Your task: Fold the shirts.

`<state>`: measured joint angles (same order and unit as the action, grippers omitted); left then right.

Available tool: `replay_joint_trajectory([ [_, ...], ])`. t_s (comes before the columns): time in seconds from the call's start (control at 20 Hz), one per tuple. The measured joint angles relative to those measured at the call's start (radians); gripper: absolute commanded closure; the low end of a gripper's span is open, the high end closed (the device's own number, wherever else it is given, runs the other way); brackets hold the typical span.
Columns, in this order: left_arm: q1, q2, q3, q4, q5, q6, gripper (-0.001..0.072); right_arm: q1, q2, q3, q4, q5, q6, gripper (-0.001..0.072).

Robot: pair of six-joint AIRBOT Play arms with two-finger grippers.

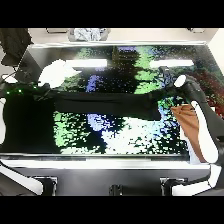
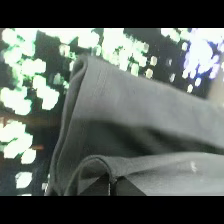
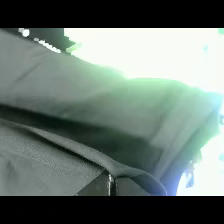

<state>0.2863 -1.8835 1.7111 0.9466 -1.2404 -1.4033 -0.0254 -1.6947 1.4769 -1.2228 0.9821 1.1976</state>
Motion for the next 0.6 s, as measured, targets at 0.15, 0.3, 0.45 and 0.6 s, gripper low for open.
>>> replay_joint_trajectory([
  [0.15, -0.004, -0.066, 0.027, -0.026, 0.013, -0.012, 0.0236, -0.002, -0.041, 0.016, 0.013, -0.025, 0.0, 0.0474],
  [0.3, -0.005, -0.091, 0.049, -0.046, 0.012, -0.039, 0.0, -0.009, -0.05, 0.026, 0.018, -0.016, -0.026, 0.0016],
  [0.45, 0.004, -0.079, 0.08, -0.056, -0.052, -0.039, 0.0003, -0.038, -0.036, 0.031, 0.018, 0.068, -0.082, -0.0003],
  [0.6, 0.01, -0.029, 0.094, -0.06, -0.091, -0.027, 0.0003, -0.093, -0.032, 0.031, 0.019, 0.165, -0.111, -0.0008],
])
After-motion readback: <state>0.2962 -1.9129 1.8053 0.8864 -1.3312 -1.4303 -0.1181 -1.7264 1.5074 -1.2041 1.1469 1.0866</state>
